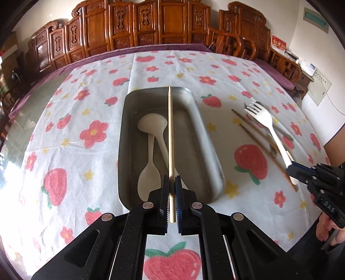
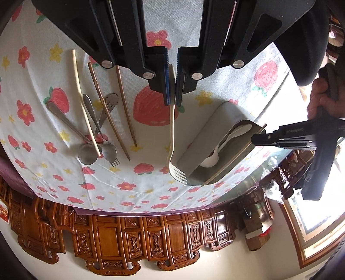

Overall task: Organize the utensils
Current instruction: 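Drop a wooden chopstick into the tray with the left gripper while the right holds the fork, then lower the gold fork into the metal tray and open the right gripper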

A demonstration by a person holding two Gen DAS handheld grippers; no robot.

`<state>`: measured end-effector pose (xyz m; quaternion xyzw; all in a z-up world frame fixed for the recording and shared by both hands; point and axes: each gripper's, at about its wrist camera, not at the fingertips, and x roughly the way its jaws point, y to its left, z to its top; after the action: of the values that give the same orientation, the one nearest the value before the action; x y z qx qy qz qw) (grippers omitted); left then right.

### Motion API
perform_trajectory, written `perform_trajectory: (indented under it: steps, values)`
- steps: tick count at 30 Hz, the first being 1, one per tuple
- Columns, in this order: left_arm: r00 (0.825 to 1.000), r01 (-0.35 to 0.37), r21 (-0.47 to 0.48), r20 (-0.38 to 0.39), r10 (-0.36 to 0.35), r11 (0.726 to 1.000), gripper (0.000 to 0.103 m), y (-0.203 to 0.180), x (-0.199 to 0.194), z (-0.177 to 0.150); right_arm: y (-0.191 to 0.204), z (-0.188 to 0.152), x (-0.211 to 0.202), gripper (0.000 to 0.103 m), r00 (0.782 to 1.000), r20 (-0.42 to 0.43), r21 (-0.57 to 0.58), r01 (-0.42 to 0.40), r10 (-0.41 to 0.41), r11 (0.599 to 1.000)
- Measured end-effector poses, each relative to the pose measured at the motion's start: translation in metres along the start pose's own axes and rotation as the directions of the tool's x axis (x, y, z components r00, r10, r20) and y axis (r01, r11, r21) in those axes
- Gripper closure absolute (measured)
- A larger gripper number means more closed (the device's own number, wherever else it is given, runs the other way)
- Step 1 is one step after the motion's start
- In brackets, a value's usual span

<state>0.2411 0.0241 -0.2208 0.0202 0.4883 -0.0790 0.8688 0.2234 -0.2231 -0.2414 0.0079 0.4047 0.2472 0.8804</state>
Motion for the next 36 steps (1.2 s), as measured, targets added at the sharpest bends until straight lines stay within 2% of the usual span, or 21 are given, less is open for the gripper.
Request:
perform_trajectory:
  steps: [7,12,16,20,26,36]
  values:
    - [0.999,-0.012,0.008,-0.033,0.012,1.000,0.098,0.005,0.017,0.007,0.002,0.000,0.003,0.097,1.000,-0.011,-0.006,0.004,-0.004,1.000]
    - [1.000,0.007,-0.010,-0.009,-0.007,1.000,0.098,0.009,0.015,0.010,0.009,0.005,0.007,0.097,1.000,-0.023,-0.027,0.011,-0.012,1.000]
    - [0.999,0.011,-0.014,0.039,-0.010,1.000,0.097,0.012,0.005,0.011,0.019,0.015,0.006,0.097,1.000,-0.020,-0.041,0.015,-0.016,0.999]
    - [0.996,-0.005,-0.009,0.092,0.006,1.000,0.087,0.017,-0.008,0.011,0.029,0.029,0.002,0.097,1.000,-0.008,-0.030,0.005,-0.005,1.000]
    - [0.986,-0.029,-0.020,0.166,0.032,0.999,0.080,0.030,-0.026,0.008,0.047,0.047,0.010,0.097,1.000,-0.021,-0.060,0.011,-0.012,0.998]
    - [0.970,-0.064,-0.086,0.230,0.082,0.994,0.076,0.069,-0.043,0.004,0.076,0.069,0.043,0.097,0.997,-0.067,-0.051,-0.027,0.024,0.998]
